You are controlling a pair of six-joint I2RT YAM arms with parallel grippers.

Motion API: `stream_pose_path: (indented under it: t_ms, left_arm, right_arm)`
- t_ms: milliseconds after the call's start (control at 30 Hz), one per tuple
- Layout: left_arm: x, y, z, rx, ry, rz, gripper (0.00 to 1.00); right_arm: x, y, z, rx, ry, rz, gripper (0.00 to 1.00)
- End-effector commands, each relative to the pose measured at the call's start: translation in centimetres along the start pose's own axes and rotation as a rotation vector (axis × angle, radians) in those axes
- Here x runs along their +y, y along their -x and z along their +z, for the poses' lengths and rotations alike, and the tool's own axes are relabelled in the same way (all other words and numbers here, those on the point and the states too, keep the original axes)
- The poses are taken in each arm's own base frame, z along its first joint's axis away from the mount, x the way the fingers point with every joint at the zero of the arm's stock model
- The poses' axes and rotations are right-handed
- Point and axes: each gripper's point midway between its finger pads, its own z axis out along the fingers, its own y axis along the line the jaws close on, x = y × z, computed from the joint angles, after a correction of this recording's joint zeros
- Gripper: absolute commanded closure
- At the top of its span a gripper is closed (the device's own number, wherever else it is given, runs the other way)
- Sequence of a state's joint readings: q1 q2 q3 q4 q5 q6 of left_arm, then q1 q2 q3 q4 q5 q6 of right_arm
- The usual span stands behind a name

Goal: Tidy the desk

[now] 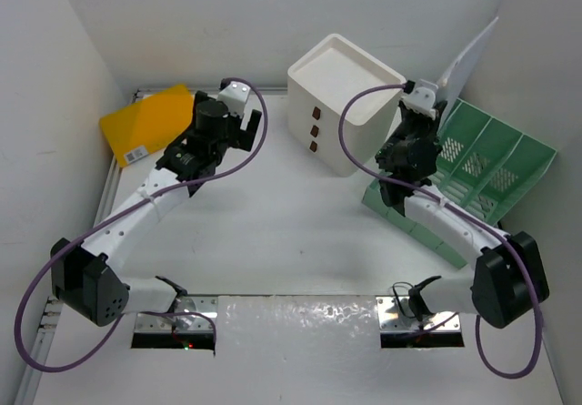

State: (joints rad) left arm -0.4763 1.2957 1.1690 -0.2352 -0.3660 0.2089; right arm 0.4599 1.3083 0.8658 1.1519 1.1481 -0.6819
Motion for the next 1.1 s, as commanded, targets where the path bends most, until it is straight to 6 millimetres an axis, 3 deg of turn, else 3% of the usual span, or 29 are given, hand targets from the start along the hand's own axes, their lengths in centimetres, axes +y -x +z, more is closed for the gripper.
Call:
stream_pose_path:
  t_ms: [0,233,700,767,800,900,933,967,1000,1033,1067]
  left_arm:
    - [0.8,1.9,-0.7,-0.079,0.019,-0.017,0.0]
    - [0.3,1.7,-0.5,-0.086,-0.002,-0.004,0.0]
    - [-0.1,0.0,0.5,-0.044,-0.001,0.042,0.0]
    - [-0.4,-0.4,0.5,-0.032,-0.018,0.06,0.0]
    - [-0.5,-0.8,0.6,-0.024,-0.029,0.073,0.0]
    - [0.1,-2.5,1.2,0.015,-0.089,0.074,0.0]
    - [0.6,-3.1,1.6,0.027,-0.109,0.062,0.0]
    - [3.7,-4.1,2.1,0.057,-0.071,0.029,0.0]
    - [4.3,-5.2,2.8,0.082,-0.106,0.017,0.0]
    - [5.8,-6.1,3.3,0.11,-0.092,0.014,0.0]
    - [9.3,-7.0,3.8,0.132,-0.026,0.031,0.01]
  right_arm:
    - [0.8,-0.8,-0.2,-0.058,0.038,0.173,1.0]
    - [1.2,-3.7,-1.2,-0.091,0.013,0.22,1.0]
    - [3.5,-11.1,-2.6,0.032,-0.015,0.207,1.0]
    - [4.0,-11.8,-3.2,0.051,0.008,0.191,0.78]
    - [4.3,-11.8,-3.6,0.056,0.036,0.176,0.55]
    - [5.1,-11.7,-4.4,0.075,0.106,0.112,0.28]
    - [5.0,-10.4,-4.7,0.066,0.132,0.158,0.19]
    - [5.5,-9.7,-4.9,0.056,0.184,0.164,0.16]
    - [6.2,-10.8,-5.4,0.096,0.25,0.092,0.14]
    - [6.0,-8.7,-5.5,0.09,0.285,0.213,0.1]
    - [7.3,-7.8,-6.1,0.079,0.393,0.224,0.09]
